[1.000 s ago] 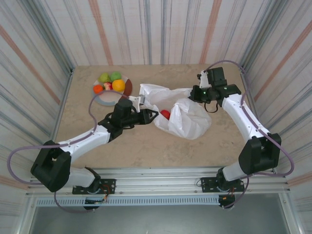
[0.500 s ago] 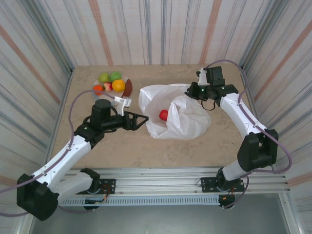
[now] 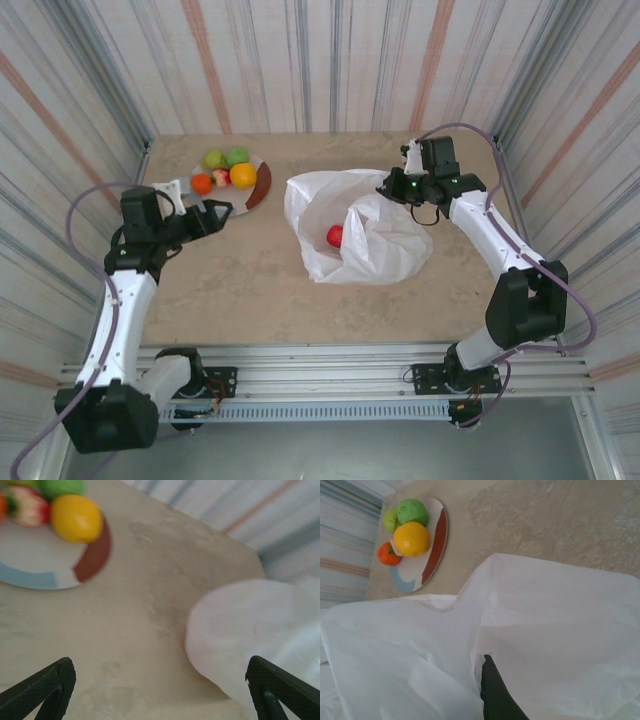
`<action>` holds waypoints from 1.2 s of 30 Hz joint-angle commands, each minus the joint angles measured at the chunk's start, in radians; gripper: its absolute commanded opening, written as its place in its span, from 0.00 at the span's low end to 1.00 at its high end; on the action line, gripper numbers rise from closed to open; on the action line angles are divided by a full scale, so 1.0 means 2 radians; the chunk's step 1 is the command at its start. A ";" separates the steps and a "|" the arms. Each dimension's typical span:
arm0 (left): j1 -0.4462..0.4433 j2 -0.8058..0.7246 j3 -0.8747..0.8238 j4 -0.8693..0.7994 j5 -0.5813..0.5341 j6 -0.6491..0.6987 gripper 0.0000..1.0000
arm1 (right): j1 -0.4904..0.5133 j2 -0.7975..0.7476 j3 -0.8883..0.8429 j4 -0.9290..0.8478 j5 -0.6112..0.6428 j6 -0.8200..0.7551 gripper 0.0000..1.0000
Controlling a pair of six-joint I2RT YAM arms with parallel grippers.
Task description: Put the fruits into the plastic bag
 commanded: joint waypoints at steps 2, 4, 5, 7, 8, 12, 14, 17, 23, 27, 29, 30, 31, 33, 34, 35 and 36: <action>0.050 0.073 0.034 0.004 -0.042 -0.029 0.91 | 0.003 0.006 -0.018 0.018 -0.012 -0.010 0.00; 0.059 0.116 0.060 -0.005 -0.064 -0.031 0.90 | 0.003 0.008 -0.023 0.023 -0.012 -0.013 0.00; 0.063 0.143 0.077 -0.015 -0.071 -0.029 0.90 | 0.003 0.008 -0.026 0.026 -0.013 -0.015 0.00; 0.065 0.191 0.112 -0.028 -0.090 -0.024 0.89 | 0.002 0.009 -0.029 0.028 -0.014 -0.021 0.00; 0.065 0.210 0.125 -0.030 -0.099 -0.024 0.89 | 0.002 0.009 -0.029 0.028 -0.015 -0.024 0.00; 0.063 0.294 0.190 -0.045 -0.134 -0.019 0.88 | 0.001 0.010 -0.033 0.028 -0.022 -0.035 0.00; 0.062 0.337 0.231 -0.061 -0.149 -0.011 0.88 | 0.001 0.010 -0.035 0.028 -0.030 -0.038 0.00; 0.057 0.392 0.285 -0.079 -0.166 0.004 0.87 | -0.001 0.010 -0.035 0.029 -0.035 -0.039 0.00; 0.040 0.498 0.399 -0.118 -0.191 0.033 0.84 | -0.002 0.011 -0.035 0.031 -0.041 -0.039 0.00; 0.031 0.555 0.462 -0.143 -0.204 0.040 0.81 | -0.003 0.013 -0.034 0.030 -0.047 -0.037 0.00; 0.026 0.577 0.491 -0.154 -0.217 0.049 0.79 | -0.004 0.015 -0.033 0.028 -0.047 -0.038 0.00; 0.023 0.587 0.501 -0.161 -0.223 0.050 0.79 | -0.004 0.016 -0.033 0.028 -0.046 -0.039 0.00; 0.022 0.595 0.514 -0.167 -0.227 0.053 0.79 | -0.004 0.017 -0.032 0.027 -0.047 -0.037 0.00; 0.019 0.606 0.528 -0.174 -0.239 0.056 0.78 | -0.004 0.019 -0.031 0.027 -0.048 -0.037 0.00; 0.018 0.609 0.530 -0.173 -0.241 0.060 0.78 | -0.005 0.020 -0.031 0.027 -0.049 -0.037 0.00; 0.017 0.613 0.533 -0.174 -0.244 0.062 0.78 | -0.005 0.022 -0.030 0.027 -0.049 -0.037 0.00; 0.016 0.616 0.535 -0.174 -0.245 0.064 0.78 | -0.005 0.022 -0.031 0.026 -0.049 -0.037 0.00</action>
